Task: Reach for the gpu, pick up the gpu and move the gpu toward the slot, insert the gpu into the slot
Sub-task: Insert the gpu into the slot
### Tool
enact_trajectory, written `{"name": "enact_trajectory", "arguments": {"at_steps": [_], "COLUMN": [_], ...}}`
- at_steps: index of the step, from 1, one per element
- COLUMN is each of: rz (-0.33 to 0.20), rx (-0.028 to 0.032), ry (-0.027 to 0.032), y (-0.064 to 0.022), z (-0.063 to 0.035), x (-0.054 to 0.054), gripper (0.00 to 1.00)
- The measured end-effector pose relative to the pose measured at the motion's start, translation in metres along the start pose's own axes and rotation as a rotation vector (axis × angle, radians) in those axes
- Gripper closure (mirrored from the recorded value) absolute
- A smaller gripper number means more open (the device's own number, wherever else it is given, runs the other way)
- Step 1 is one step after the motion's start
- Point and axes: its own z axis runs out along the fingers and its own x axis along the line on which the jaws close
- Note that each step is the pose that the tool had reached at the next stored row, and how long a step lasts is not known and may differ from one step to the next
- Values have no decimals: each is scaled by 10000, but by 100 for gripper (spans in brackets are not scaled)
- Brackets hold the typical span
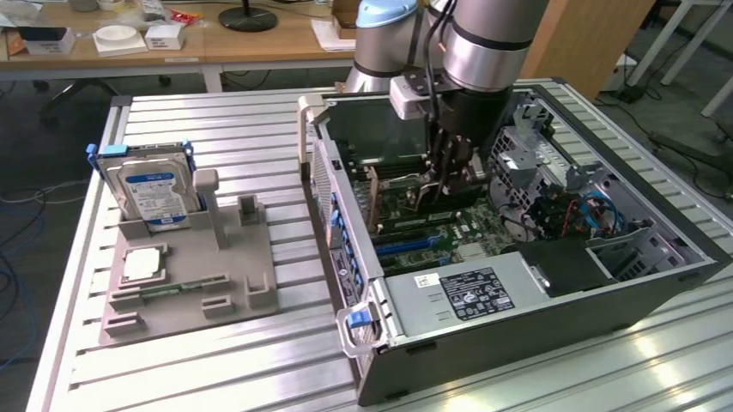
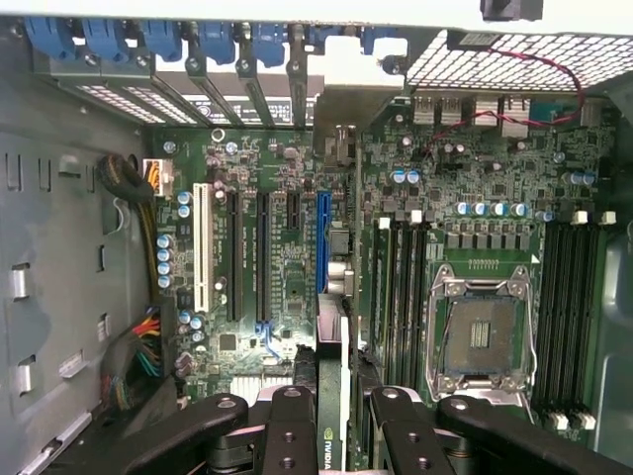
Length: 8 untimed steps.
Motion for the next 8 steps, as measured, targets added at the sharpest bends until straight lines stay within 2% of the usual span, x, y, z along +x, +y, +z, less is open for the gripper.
{"name": "enact_trajectory", "arguments": {"at_steps": [8], "rz": [3], "rx": [-55], "ry": [1], "y": [20], "z": [140], "x": [3], "gripper": [74]}}
